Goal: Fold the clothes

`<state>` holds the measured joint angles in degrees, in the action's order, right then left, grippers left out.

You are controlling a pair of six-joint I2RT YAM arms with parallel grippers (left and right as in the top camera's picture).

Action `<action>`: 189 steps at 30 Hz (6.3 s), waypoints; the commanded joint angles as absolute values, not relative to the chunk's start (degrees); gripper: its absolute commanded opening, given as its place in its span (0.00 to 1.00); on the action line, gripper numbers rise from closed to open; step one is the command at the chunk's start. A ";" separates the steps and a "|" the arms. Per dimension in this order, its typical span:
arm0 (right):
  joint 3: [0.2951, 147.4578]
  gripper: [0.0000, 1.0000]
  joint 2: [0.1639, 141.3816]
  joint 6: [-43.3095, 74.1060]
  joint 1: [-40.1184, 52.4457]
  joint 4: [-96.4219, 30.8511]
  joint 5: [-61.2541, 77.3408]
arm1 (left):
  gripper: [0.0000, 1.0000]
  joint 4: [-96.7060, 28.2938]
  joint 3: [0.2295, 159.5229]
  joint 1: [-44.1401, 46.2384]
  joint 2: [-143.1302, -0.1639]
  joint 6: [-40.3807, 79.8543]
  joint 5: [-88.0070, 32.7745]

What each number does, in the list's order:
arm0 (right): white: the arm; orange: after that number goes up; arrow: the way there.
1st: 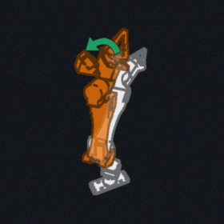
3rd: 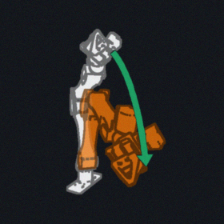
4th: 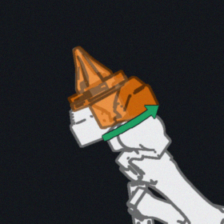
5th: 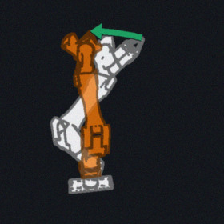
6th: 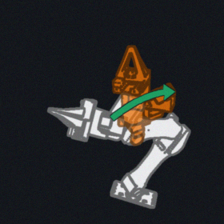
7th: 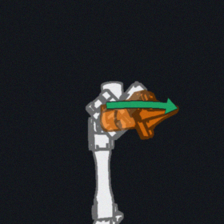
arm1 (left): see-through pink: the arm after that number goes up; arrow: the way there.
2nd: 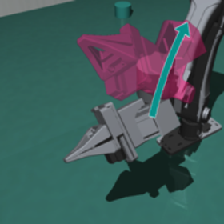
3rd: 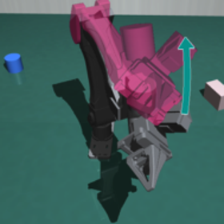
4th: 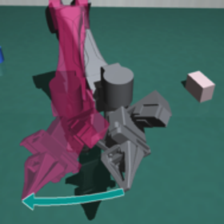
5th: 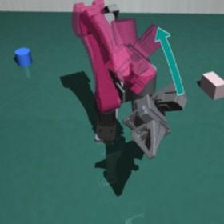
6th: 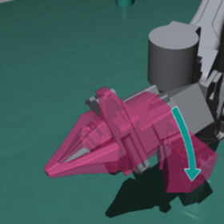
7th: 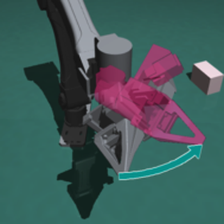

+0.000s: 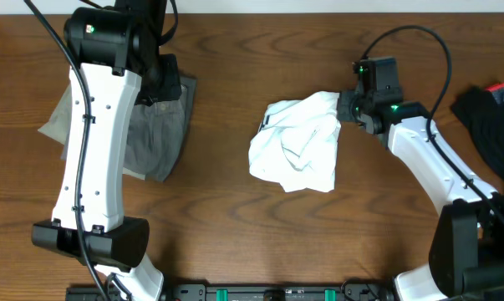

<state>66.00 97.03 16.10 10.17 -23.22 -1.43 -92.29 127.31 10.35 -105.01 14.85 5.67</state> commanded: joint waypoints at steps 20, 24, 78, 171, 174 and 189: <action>65.23 0.47 93.76 9.85 18.35 -47.40 19.70 | 0.47 -94.13 128.11 10.31 -104.64 12.51 5.32; 64.03 0.48 93.78 12.03 22.63 -44.93 18.98 | 0.47 -94.19 128.11 10.31 -104.62 12.51 5.32; 62.06 0.41 94.39 -1.13 27.49 -43.66 16.95 | 0.47 -94.00 128.11 10.31 -104.62 12.49 5.32; 48.86 0.35 84.77 7.03 11.97 -42.94 16.53 | 0.06 -32.93 63.07 40.36 -104.60 28.18 -9.32; 46.83 0.35 84.77 7.14 12.05 -39.92 18.96 | 0.06 -33.12 63.07 40.36 -104.60 28.16 -9.32; 44.91 0.01 83.44 4.27 10.44 -38.02 19.75 | 0.06 -35.40 63.07 40.25 -104.57 27.09 -8.01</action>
